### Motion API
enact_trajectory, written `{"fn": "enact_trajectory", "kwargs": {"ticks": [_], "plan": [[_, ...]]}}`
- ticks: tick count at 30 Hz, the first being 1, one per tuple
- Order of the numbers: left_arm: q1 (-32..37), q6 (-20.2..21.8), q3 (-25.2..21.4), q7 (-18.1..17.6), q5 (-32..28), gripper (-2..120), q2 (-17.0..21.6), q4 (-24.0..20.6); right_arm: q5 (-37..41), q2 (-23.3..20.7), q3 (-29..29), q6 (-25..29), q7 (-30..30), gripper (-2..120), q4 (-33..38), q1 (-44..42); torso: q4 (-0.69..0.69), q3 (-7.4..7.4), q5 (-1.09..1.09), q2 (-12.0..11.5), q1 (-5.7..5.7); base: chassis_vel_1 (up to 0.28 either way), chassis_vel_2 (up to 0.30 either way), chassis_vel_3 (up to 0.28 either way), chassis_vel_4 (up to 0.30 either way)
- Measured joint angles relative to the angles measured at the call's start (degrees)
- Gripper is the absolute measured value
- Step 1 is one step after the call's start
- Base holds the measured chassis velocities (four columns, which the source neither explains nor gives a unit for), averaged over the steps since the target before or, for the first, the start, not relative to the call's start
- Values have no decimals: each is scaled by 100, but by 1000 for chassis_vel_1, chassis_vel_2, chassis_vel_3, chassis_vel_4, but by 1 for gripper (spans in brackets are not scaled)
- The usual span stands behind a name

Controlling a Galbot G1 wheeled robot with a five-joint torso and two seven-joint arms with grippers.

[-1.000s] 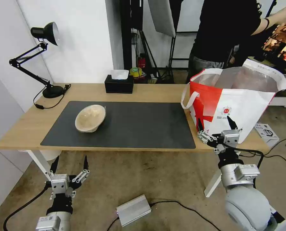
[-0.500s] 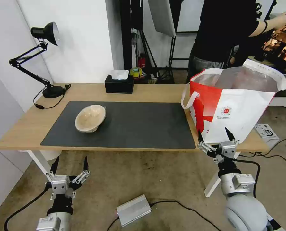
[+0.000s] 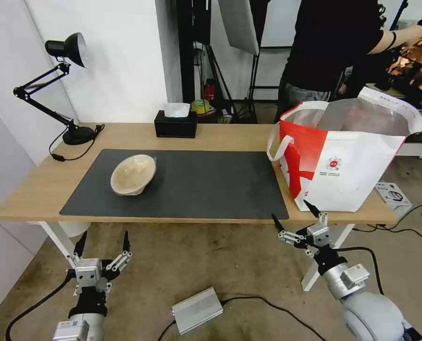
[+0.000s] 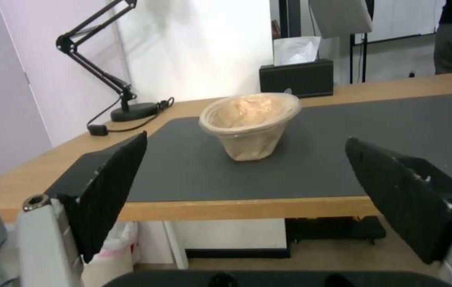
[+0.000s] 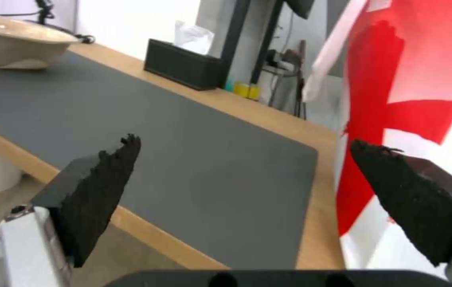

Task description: Pick up the trash from the table and place it into the takeout bag.

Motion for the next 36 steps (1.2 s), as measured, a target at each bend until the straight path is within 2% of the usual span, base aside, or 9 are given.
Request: {"fn": "enact_trajectory", "kwargs": {"ticks": [7,15,36], "plan": [[-5,0,8,-2,0,100,-5,-18,44,75,93,-165,-99,100,69,-37,0,0,0,0,0,0,0,0,0],[-6,10,20,-2,0,100,10,-25,12,468,356,-419,196,100,282,-194,0,0,0,0,0,0,0,0,0],[-2,27,45,3,7,100,16,-11,-180,1237,683,-517,688,100,427,-545,0,0,-1,0,0,0,0,0,0]]}}
